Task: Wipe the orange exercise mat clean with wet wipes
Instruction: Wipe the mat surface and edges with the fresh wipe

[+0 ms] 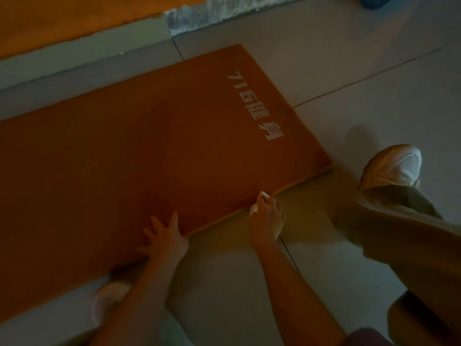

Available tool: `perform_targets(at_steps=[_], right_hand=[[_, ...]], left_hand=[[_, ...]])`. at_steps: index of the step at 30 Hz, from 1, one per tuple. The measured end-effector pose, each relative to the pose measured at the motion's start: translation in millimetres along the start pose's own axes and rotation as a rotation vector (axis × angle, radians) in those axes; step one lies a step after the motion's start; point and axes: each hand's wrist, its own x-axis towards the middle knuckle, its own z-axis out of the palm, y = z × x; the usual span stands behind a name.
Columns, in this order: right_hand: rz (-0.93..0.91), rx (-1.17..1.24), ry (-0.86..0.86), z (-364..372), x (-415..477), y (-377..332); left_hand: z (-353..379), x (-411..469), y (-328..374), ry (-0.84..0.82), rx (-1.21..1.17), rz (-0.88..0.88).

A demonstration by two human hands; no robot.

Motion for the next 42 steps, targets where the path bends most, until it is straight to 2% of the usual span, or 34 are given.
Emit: perform_targets(at_steps=[3, 7, 15, 23, 30, 36, 40, 42], right_hand=[[-0.055, -0.002, -0.067, -10, -1, 4], [-0.109, -0.066, -0.139, -20, 3, 9], [-0.121, -0.094, 0.021, -9, -1, 14], [-0.14, 0.173, 0.056, -2, -1, 10], [0.263, 0.503, 0.224, 12, 5, -14], [0.157, 0.467, 0.194, 48, -47, -52], [0.117, 0.343, 0.294, 57, -49, -54], [0.143, 0.414, 0.325, 58, -47, -55]], left_hand=[[-5, 1, -30, -0.03, 0.019, 0.008], [-6, 3, -32, -0.056, 0.009, 0.041], [-3, 5, -22, -0.036, 0.1, 0.009], [12, 4, -28, 0.094, 0.193, 0.044], [15, 3, -38, 0.184, 0.206, 0.125], [18, 0, -49, 0.253, 0.227, 0.183], [11, 5, -62, 0.3, 0.209, 0.237], [5, 7, -74, 0.352, 0.174, 0.308]])
